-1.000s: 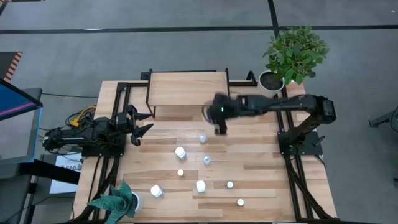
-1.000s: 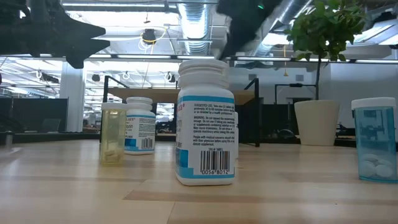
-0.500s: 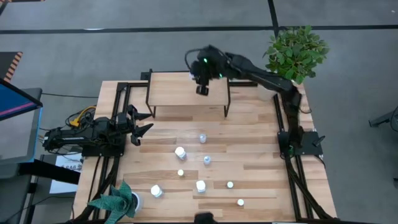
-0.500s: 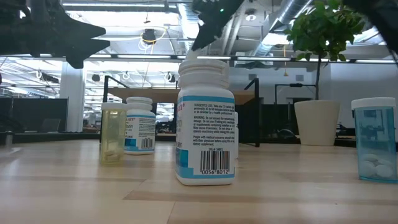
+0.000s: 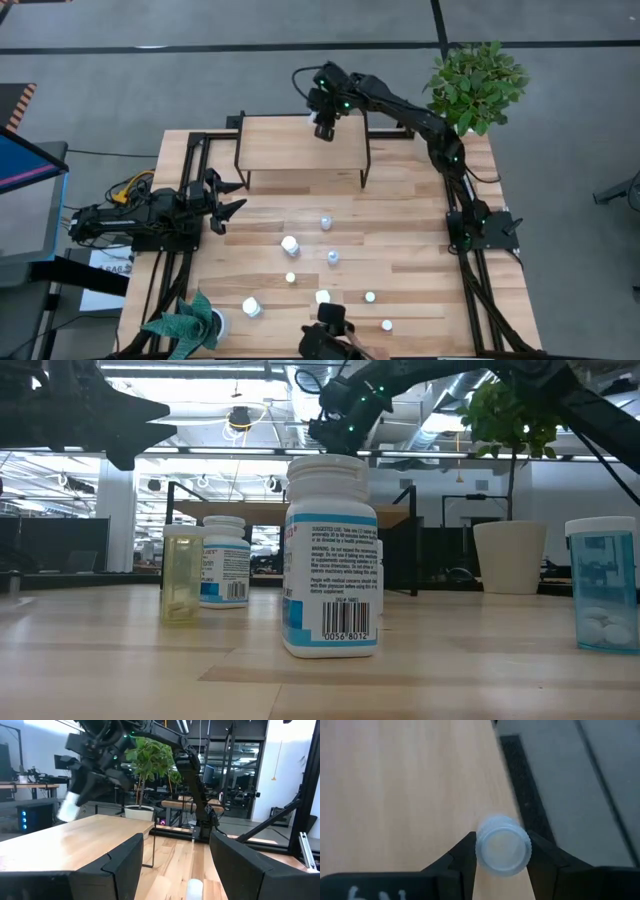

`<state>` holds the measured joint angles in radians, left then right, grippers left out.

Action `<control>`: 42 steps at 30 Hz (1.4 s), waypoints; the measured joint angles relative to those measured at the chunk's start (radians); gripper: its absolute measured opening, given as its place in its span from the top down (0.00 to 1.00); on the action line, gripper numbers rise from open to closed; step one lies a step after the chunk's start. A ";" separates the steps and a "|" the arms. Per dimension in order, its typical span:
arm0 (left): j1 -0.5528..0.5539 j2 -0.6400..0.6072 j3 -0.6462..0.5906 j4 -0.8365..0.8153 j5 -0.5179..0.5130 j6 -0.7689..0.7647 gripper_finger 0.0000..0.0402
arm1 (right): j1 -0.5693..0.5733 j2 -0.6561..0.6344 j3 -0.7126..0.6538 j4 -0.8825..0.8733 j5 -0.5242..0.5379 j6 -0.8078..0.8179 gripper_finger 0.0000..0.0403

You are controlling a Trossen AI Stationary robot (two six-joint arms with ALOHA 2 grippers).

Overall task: Pick and place medicine bottles onto shelf by color
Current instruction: Put the top right transparent pill bottle on the shelf, then put the orange pill bottle on the shelf

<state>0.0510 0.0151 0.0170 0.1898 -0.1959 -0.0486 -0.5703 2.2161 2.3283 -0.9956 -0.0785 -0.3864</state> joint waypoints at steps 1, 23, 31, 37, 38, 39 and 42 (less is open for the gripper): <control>0.000 0.000 0.000 0.000 0.000 0.000 0.46 | -0.002 0.000 0.000 -0.007 -0.013 -0.002 0.63; 0.000 0.000 0.000 -0.022 -0.002 0.000 0.46 | 0.003 -0.001 0.000 -0.073 -0.096 -0.030 0.58; 0.000 0.000 0.000 -0.021 -0.002 0.000 0.46 | 0.003 -0.001 0.000 -0.068 -0.096 -0.015 0.49; 0.000 0.000 0.000 -0.020 -0.002 0.000 0.46 | 0.006 -0.001 0.000 -0.065 -0.096 -0.014 0.42; 0.000 0.000 0.000 -0.020 -0.002 0.000 0.46 | 0.007 -0.001 0.000 -0.062 -0.095 -0.015 0.41; 0.000 0.000 0.000 -0.019 -0.002 0.000 0.46 | 0.008 -0.003 0.000 -0.061 -0.089 -0.015 0.41; 0.000 0.000 0.000 -0.019 -0.003 0.000 0.46 | 0.007 -0.016 0.001 -0.058 -0.080 -0.015 0.41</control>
<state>0.0509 0.0151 0.0170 0.1707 -0.1986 -0.0486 -0.5629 2.1997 2.3295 -1.0532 -0.1588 -0.4011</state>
